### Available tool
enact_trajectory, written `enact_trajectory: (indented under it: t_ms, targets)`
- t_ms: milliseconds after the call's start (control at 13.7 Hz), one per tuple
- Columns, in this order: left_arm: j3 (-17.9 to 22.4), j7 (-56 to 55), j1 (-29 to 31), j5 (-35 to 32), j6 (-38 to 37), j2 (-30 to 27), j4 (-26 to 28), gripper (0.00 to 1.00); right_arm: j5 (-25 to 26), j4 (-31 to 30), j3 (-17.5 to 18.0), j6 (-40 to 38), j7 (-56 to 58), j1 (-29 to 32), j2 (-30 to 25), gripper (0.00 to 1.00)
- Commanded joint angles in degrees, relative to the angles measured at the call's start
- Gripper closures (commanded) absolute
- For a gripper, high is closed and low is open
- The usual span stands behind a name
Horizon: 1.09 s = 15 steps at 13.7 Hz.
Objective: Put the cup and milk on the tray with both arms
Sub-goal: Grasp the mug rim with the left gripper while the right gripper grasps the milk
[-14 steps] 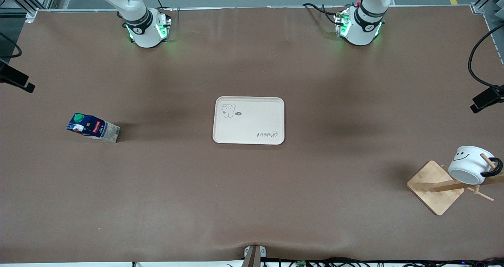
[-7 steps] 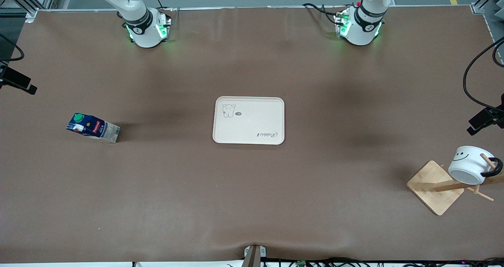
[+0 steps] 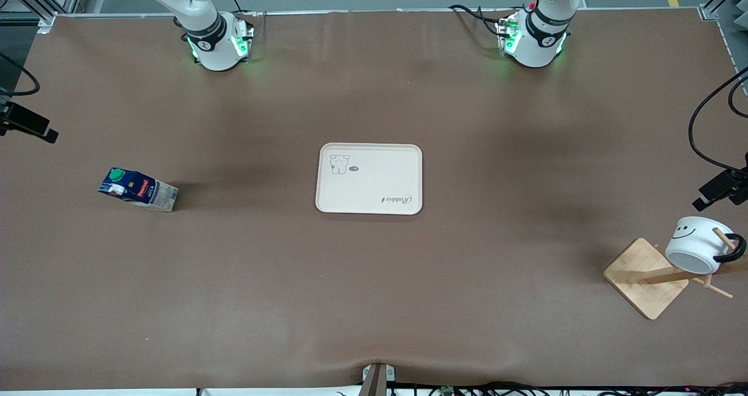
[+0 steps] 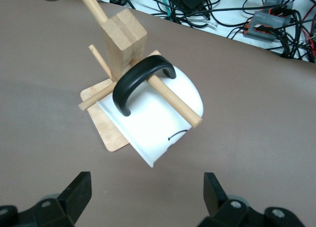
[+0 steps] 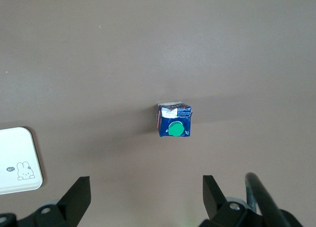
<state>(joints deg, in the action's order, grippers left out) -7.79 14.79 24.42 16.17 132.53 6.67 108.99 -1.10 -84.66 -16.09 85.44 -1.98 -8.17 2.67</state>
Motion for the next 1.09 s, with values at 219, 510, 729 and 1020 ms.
enact_trajectory:
  t_ms: [219, 510, 729, 1020]
  targets:
    - [-0.21, 16.04, 1.51, 11.49, 5.63, 4.49, -0.36, 0.00, 0.40, 0.73, 0.53, -0.54, 0.75, 0.53, 1.28, 0.00]
    - [-0.65, 19.05, 1.16, 14.41, 5.99, 6.86, -2.72, 0.00, 0.31, 0.81, 0.53, 0.42, 0.22, 0.70, 1.28, 0.00]
    - [-0.82, 19.31, 0.81, 14.41, 5.99, 6.95, -3.17, 0.18, 0.31, 0.81, 0.53, 1.74, 0.22, 0.44, 1.63, 0.00]
    - [-1.26, 20.37, 0.37, 14.41, 5.99, 7.04, -3.70, 0.54, 0.49, 0.55, 0.62, 0.96, 0.31, -0.17, 2.60, 0.00]
